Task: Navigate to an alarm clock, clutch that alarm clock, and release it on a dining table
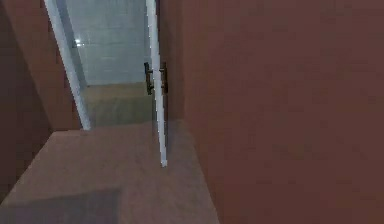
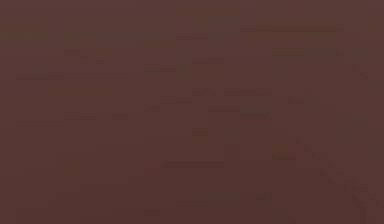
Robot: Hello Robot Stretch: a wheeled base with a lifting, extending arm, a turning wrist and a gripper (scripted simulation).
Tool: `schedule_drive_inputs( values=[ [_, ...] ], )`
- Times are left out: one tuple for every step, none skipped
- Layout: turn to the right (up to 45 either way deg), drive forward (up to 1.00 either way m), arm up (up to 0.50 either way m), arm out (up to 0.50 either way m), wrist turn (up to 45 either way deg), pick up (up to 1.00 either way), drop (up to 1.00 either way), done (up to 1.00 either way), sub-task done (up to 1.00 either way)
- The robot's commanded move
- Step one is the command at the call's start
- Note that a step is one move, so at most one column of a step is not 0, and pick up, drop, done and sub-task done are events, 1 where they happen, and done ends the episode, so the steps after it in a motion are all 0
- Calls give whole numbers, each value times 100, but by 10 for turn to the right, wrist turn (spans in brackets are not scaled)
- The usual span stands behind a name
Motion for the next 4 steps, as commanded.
schedule_drive_inputs(
  values=[
    [-90, 0, 0, 0, 0, 0, 0, 0, 0],
    [0, 45, 0, 0, 0, 0, 0, 0, 0],
    [-300, 0, 0, 0, 0, 0, 0, 0, 0],
    [0, 100, 0, 0, 0, 0, 0, 0, 0]
  ],
)
